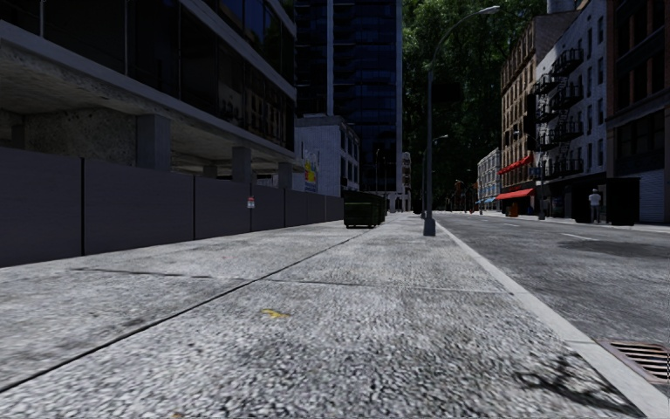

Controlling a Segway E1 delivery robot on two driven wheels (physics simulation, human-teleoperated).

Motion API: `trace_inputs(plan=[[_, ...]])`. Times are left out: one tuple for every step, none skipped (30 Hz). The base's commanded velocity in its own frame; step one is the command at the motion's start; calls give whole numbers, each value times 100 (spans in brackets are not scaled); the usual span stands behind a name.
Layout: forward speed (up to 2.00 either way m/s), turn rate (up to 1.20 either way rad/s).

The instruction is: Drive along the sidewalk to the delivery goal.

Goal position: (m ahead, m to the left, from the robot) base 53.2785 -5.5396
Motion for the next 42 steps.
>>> trace_inputs(plan=[[134, 0], [134, 0], [134, 0], [134, 0], [134, 0], [134, 0], [134, 0], [134, 0], [134, 0], [134, 0], [134, 0], [134, 0], [134, 0], [134, 0], [134, 0], [134, 0], [134, 0], [134, 0], [134, 0], [134, 0], [134, 0], [134, 0], [134, 0], [134, 0], [134, 0], [134, 0], [134, 0], [134, 0], [134, 0], [134, 0], [134, 0], [134, 0], [134, 0], [134, 0], [134, 0], [134, 0], [134, 0], [134, 0], [134, 0], [134, 0], [134, 0], [134, 0]])
